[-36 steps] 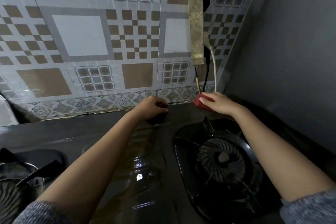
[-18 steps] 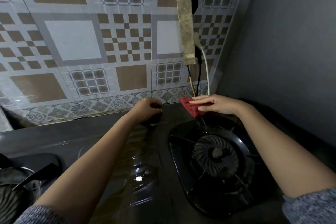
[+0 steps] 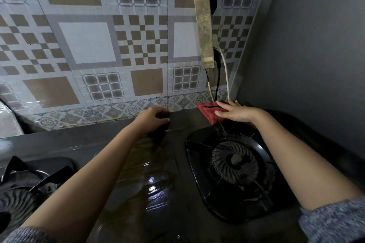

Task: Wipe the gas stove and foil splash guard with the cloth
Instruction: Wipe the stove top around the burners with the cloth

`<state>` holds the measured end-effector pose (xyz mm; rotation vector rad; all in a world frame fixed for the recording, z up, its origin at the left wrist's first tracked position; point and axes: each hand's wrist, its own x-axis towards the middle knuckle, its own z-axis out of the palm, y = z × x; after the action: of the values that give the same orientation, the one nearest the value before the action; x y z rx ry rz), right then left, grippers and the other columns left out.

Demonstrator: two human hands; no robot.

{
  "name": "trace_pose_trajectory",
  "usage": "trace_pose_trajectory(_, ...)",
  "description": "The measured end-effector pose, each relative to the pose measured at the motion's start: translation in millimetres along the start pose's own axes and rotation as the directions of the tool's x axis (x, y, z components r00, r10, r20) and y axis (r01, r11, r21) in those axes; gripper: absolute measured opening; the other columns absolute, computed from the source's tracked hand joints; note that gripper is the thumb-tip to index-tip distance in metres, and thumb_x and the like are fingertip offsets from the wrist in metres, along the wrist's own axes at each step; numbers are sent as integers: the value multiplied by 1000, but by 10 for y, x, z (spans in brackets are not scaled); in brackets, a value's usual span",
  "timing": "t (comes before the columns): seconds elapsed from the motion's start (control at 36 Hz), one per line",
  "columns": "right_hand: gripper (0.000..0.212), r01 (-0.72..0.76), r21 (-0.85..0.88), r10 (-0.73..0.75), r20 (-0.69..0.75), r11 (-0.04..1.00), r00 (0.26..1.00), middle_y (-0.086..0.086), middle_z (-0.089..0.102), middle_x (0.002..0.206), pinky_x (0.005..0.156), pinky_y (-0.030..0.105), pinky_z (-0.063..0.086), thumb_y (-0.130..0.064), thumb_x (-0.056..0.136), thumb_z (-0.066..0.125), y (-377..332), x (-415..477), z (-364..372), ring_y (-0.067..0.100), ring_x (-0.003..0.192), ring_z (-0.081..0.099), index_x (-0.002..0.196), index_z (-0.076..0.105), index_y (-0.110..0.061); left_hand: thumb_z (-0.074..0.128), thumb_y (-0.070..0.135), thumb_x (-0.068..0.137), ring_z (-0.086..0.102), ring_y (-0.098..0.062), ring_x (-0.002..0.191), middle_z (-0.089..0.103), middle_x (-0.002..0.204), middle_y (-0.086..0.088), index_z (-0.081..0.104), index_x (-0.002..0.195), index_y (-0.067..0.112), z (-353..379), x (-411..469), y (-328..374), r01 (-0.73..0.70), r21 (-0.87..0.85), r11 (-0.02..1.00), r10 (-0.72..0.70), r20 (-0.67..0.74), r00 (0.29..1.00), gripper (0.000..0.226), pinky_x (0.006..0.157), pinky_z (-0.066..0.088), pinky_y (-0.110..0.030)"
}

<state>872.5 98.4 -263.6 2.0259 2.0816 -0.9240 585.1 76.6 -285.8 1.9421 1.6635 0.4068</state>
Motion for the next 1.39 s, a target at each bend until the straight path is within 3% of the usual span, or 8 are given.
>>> trace_pose_trajectory(0.42, 64, 68, -28, -64, 125, 997, 990, 0, -8, 158, 115, 44, -5, -50, 91, 44, -303, -1, -77, 23, 144, -9, 144, 11, -41, 56, 34, 89, 47, -25, 124, 49, 137, -4, 49, 130, 29, -9, -28, -77, 11, 51, 999, -10, -8, 1000, 42, 102, 39, -40)
trace_pose_trajectory(0.86, 68, 193, -150, -153, 244, 970, 958, -2, -5, 158, 115, 42, 0, -50, 90, 46, -969, -16, 131, 23, 145, -3, 145, 8, -40, 57, 38, 87, 50, -25, 120, 52, 134, -3, 48, 130, 31, -158, -143, -317, 54, 52, 997, -54, 0, 999, 44, 101, 42, -44)
trace_pose_trajectory(1.17, 67, 136, -322, -84, 172, 937, 982, 3, -16, 156, 113, 53, -9, -63, 90, 30, -1358, -93, 457, 30, 142, -18, 143, -5, -43, 57, 41, 86, 49, -26, 122, 52, 136, -3, 49, 129, 33, -393, -388, -708, 96, 97, 991, -90, -63, 994, 45, 103, 39, -43)
trace_pose_trajectory(1.39, 63, 83, -240, -59, 104, 967, 993, 1, -21, 155, 112, 54, -10, -60, 92, 25, -1602, -229, 750, 32, 140, -24, 144, -6, -42, 57, 44, 86, 47, -28, 124, 51, 136, -3, 48, 130, 33, -604, -602, -1062, 127, 102, 987, -120, -76, 990, 47, 108, 31, -48)
